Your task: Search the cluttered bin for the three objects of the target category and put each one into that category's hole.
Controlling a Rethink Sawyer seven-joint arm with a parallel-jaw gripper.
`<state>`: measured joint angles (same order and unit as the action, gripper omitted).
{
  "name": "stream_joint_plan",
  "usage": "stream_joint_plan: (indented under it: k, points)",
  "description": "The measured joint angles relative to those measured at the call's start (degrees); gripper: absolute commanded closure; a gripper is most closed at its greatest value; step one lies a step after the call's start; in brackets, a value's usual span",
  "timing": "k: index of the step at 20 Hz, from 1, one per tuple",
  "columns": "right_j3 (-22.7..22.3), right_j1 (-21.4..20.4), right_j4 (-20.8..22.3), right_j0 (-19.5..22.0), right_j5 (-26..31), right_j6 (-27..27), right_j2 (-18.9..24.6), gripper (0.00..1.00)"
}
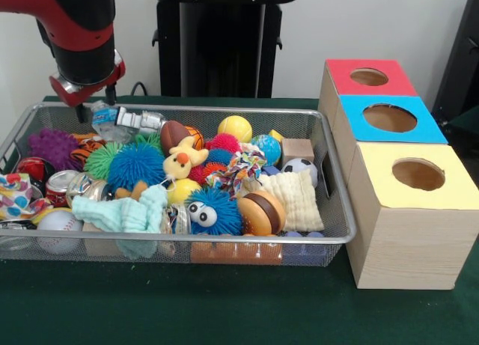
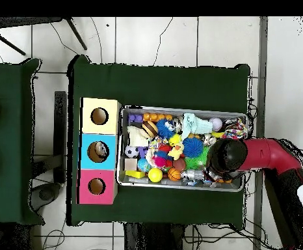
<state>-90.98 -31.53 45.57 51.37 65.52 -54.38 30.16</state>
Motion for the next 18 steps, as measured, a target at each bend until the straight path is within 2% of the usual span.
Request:
stream_joint_plan:
  k: [9,18]
  points:
    - [-3.3,1.5,0.0,1.7,-4.2,0.0,-0.5,0.0]
    - [-3.6,2.0,0.0,2.1,-6.3,0.0,-0.7,0.0]
